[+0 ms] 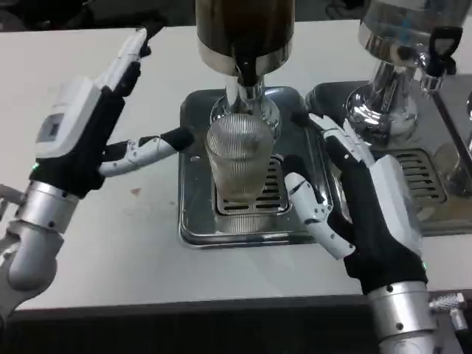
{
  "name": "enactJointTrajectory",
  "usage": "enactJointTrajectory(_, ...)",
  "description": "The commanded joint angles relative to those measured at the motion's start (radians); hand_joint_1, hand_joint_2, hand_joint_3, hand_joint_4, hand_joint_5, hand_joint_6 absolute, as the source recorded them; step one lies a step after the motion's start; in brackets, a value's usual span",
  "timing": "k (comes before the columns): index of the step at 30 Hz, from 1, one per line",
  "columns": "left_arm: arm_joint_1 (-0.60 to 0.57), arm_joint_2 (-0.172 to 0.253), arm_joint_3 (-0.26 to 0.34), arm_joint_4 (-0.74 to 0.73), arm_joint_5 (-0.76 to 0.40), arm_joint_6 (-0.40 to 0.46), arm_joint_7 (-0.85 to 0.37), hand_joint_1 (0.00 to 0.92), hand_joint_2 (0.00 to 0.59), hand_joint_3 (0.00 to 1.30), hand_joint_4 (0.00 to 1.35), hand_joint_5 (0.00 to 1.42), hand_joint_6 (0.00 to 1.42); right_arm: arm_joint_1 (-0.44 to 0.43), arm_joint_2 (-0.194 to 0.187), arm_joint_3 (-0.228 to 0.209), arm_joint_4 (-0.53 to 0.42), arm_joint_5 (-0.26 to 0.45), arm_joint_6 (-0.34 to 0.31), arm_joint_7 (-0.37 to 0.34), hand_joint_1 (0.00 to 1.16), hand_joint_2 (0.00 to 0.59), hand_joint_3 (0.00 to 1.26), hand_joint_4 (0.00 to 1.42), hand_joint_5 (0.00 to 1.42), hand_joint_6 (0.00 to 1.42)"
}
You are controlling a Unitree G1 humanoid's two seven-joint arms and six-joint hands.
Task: Grasp the cup under the faucet to collect the drink, then remove the cup.
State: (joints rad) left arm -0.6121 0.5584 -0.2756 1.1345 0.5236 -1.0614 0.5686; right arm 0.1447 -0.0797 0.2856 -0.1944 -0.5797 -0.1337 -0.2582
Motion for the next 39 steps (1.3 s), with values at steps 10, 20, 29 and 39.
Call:
enactJointTrajectory(10,0.120,0.065,0.148,-0.287,-0.691,-0.101,-0.711,0.000,0.064,0.14,0.06,0.19,0.23,-0.030,-0.005,-0.058,0.146,0.054,-0.081,-0.059,0.19,0.418,0.24,0.15,0.05,0.02)
enactJointTrajectory(20,0.120,0.046,0.242,-0.556,-1.093,0.286,-1.317,0.000,0.060,0.10,0.00,0.10,0.11,-0.047,-0.003,-0.076,0.217,0.074,-0.111,-0.076,0.20,0.422,0.24,0.15,0.05,0.02)
enactJointTrajectory(29,0.058,-0.043,0.329,-0.605,-1.093,0.507,-1.472,0.000,0.066,0.10,0.00,0.09,0.07,-0.064,-0.001,-0.091,0.253,0.100,-0.118,-0.075,0.21,0.433,0.24,0.17,0.07,0.03)
enactJointTrajectory(39,-0.006,-0.143,0.353,-0.544,-0.986,0.514,-1.474,0.000,0.065,0.08,0.00,0.09,0.06,-0.057,-0.015,-0.121,0.262,0.122,-0.123,-0.070,0.21,0.433,0.25,0.19,0.08,0.03)
